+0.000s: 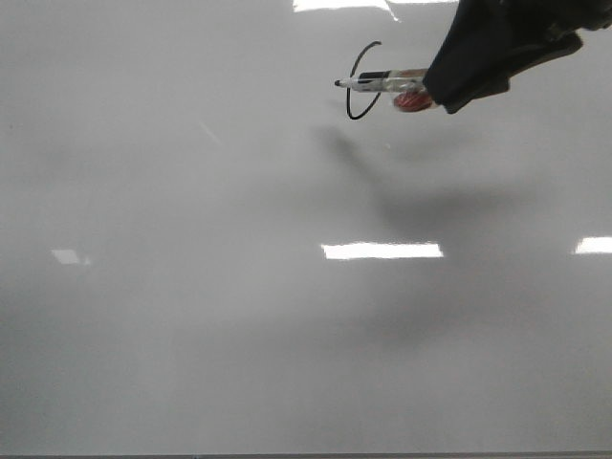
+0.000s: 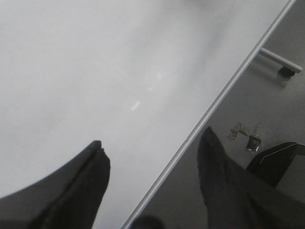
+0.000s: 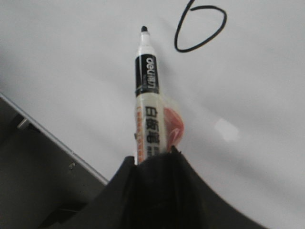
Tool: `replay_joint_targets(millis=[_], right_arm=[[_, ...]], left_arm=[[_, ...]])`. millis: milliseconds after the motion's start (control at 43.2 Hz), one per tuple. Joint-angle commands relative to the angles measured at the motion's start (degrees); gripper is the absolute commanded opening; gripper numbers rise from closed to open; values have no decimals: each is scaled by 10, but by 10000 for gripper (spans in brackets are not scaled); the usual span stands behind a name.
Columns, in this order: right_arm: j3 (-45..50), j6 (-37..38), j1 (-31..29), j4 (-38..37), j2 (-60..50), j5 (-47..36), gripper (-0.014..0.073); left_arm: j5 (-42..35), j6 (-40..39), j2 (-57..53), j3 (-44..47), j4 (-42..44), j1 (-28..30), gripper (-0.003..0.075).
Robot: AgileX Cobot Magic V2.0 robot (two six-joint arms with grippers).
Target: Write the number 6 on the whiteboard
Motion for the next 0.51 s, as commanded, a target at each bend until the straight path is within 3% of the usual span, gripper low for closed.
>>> replay_joint_targets(millis=[0,278,486], right_arm=[[4,-24,2,-2,-64,28,-58],[21,-139,38,-2,-175,177,-58],[21,-173,49,-1,-215,236,-58]], left_arm=[[-38,-2,-9,-14,-14,2,407],[-46,81,2,-18,-63,-51,417],[-61,106,40,-27,-86,-140,549]])
